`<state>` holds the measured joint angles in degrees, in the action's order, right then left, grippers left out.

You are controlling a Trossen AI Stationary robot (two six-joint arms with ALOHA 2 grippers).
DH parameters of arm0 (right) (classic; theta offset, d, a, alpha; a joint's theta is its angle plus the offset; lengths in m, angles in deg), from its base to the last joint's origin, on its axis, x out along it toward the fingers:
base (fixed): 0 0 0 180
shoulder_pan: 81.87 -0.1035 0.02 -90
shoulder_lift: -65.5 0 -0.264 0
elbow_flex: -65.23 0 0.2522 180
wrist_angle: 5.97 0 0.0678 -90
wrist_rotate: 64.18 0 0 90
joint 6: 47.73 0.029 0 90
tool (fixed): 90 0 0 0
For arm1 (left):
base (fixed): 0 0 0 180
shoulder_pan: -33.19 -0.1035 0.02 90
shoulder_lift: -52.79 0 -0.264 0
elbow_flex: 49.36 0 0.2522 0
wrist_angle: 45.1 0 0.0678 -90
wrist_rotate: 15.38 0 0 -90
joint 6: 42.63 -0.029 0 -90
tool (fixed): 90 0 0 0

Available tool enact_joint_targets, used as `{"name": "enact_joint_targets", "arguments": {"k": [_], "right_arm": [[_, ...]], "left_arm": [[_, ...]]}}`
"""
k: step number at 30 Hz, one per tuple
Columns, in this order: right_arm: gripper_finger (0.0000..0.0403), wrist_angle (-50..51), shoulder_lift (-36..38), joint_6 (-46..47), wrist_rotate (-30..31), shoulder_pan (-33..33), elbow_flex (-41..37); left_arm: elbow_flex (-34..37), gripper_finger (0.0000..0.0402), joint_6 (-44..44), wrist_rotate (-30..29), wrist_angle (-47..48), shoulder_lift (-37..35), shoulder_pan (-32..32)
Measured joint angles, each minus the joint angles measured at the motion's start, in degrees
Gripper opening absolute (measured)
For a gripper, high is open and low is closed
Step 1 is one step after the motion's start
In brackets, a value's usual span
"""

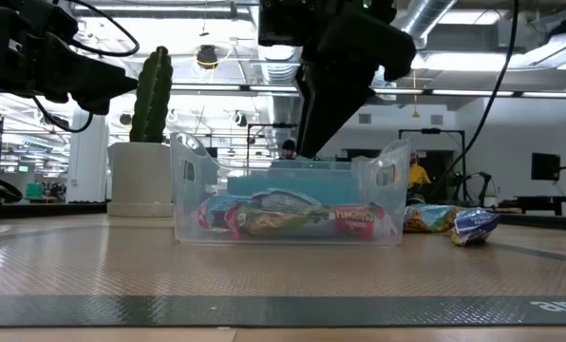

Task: Pick and place Granola Bars by type
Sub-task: Put the blue granola bar into the top transparent bin

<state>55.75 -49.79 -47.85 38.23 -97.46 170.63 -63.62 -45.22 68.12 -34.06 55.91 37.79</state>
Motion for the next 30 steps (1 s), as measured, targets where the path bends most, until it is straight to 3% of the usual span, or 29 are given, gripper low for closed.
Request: {"name": "enact_joint_targets", "arguments": {"k": [8, 19, 25, 30], "right_arm": [[0.0139, 8.63, 4.49, 10.43, 7.9, 0.34, 0.11], [0.0146, 33.25, 13.28, 40.65, 10.27, -0.93, 0.0], [0.0142, 34.11, 17.45, 40.31, 10.08, -2.11, -5.94], [0.0142, 23.09, 21.95, 33.46, 4.06, -2.72, -17.35]], "left_arm": [[0.0, 0.0153, 0.01, 0.02, -0.02, 0.0, 0.02], [0.0, 0.0153, 0.0, 0.02, -0.02, 0.27, 0.02], [0.0, 0.0153, 0.0, 0.02, -0.02, 0.26, 0.0], [0.0, 0.0153, 0.0, 0.02, 0.0, 0.26, 0.02]]}}
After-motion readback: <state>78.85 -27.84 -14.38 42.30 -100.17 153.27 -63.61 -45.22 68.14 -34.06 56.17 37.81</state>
